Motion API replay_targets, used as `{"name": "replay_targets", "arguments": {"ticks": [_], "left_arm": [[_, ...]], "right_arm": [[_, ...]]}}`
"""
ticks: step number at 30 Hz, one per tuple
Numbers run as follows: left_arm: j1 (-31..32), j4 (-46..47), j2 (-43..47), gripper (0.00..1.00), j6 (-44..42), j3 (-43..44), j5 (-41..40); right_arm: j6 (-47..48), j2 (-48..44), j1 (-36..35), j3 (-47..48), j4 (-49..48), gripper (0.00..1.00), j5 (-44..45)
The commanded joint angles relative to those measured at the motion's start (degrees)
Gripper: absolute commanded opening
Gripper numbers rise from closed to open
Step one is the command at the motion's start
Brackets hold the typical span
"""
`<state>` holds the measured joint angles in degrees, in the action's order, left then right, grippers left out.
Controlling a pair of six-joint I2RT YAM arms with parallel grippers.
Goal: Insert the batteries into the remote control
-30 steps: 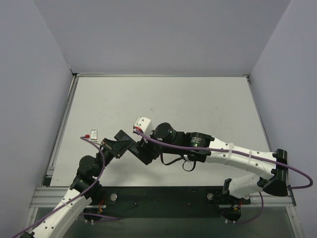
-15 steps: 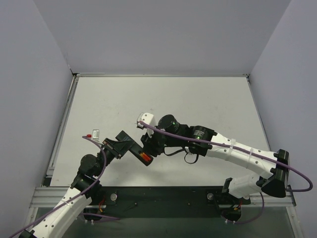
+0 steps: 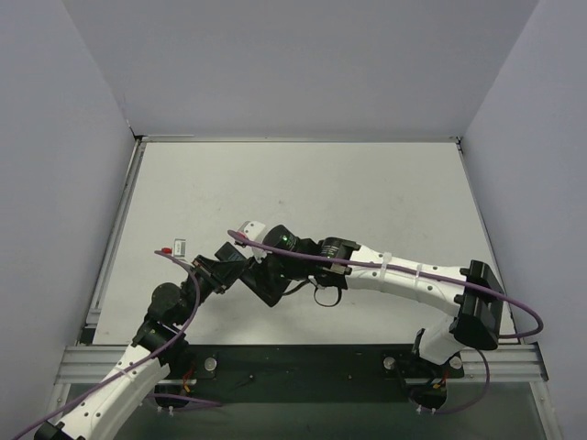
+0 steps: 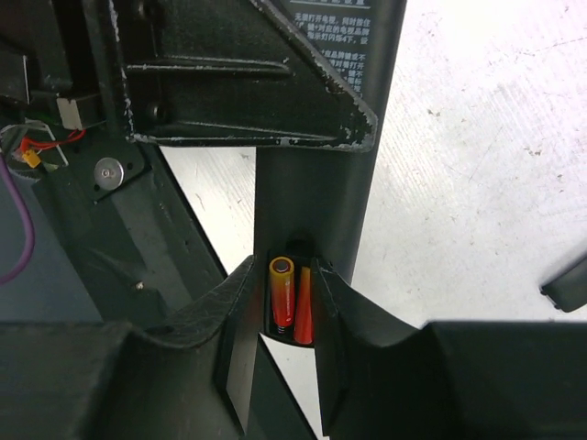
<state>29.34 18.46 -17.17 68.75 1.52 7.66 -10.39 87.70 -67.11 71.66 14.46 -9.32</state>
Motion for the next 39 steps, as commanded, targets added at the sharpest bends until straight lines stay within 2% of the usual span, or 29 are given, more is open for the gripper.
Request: {"name": "replay_targets", "arguments": {"ticks": [1, 7, 14, 18, 21, 30, 31, 33, 36, 39], "left_arm": [[-0.3, 3.0, 0.9, 0.0, -0.5, -0.5, 0.1], [-0.3, 2.7, 1.3, 0.0, -0.6, -0.5, -0.1], [-0.3, 1.9, 1.9, 0.0, -0.7, -0.7, -0.5], [-0.3, 1.8, 2.1, 0.0, -0.7, -0.7, -0.6], [-0.3, 1.3, 2.2, 0.0, -0.7, -0.6, -0.6], [-0.3, 0.2, 2.6, 0.0, -0.6, -1.0, -1.2], [-0.3, 0.1, 2.6, 0.0, -0.6, -1.1, -1.1], [-0.3, 0.2, 2.7, 0.0, -0.6, -1.0, -1.2], [-0.3, 0.2, 2.7, 0.0, -0.6, -1.0, -1.1], [-0.3, 0.1, 2.6, 0.0, -0.6, -1.0, -1.0]], "right_arm": [[-2.4, 1.0, 0.0, 3.0, 0.1, 0.22, 2.6], [-2.6, 1.9, -0.7, 3.5, 0.2, 0.17, 2.1], [-2.7, 1.9, -1.3, 3.9, 1.3, 0.15, 1.9], [-2.5, 1.9, -1.3, 3.8, 1.6, 0.09, 1.7], [-2.4, 1.6, -1.3, 3.9, 1.8, 0.0, 1.7], [-2.8, -1.8, -1.1, 3.2, 0.7, 0.0, 3.5], [-2.7, -2.1, -1.0, 3.2, 0.7, 0.01, 3.5], [-2.6, -2.4, -0.9, 3.2, 0.6, 0.11, 3.5], [-3.0, -2.4, -1.1, 3.2, 0.5, 0.2, 3.1], [-3.6, -2.2, -1.2, 3.0, 0.4, 0.26, 2.6]]}}
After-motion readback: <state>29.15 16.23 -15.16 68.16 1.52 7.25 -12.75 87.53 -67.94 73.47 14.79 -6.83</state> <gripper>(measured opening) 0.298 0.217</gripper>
